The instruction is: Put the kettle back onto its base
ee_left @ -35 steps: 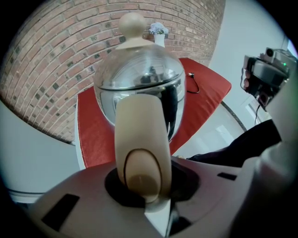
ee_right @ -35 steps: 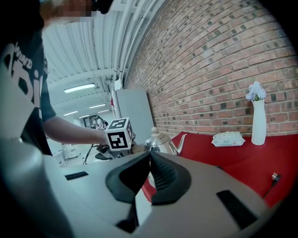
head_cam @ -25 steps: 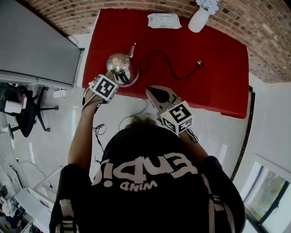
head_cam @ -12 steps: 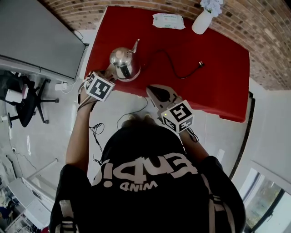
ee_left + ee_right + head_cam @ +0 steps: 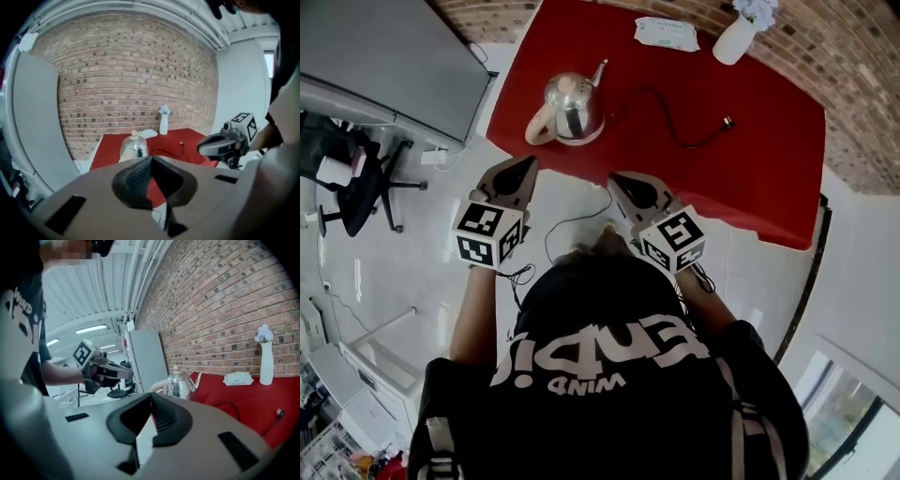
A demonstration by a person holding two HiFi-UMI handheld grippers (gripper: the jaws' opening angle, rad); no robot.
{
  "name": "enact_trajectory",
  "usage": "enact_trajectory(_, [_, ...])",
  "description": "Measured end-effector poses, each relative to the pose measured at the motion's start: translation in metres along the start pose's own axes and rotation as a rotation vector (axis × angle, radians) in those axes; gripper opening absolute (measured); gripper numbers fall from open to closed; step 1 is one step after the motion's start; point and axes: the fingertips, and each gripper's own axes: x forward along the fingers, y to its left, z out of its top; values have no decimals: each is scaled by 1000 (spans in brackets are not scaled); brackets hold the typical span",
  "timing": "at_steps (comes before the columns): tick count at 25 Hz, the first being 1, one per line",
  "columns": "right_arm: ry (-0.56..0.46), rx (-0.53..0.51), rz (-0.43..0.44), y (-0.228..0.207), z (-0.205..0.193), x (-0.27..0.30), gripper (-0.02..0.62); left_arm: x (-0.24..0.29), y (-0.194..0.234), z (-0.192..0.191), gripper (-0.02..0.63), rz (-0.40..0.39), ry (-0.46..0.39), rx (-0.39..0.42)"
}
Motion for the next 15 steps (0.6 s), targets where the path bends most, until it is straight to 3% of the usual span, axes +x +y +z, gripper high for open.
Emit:
enact_trajectory(6, [-7, -12, -16, 50, -3, -5, 23, -58, -29, -26, 8, -85, -107, -123])
enact_trajectory(10, [-54, 10, -22, 82, 10, -13, 21, -92, -40, -15, 8, -108, -242, -92])
enact_trajectory(15, [-110, -29, -10, 106, 30, -21, 22, -114, -55, -22, 8, -147, -260, -79])
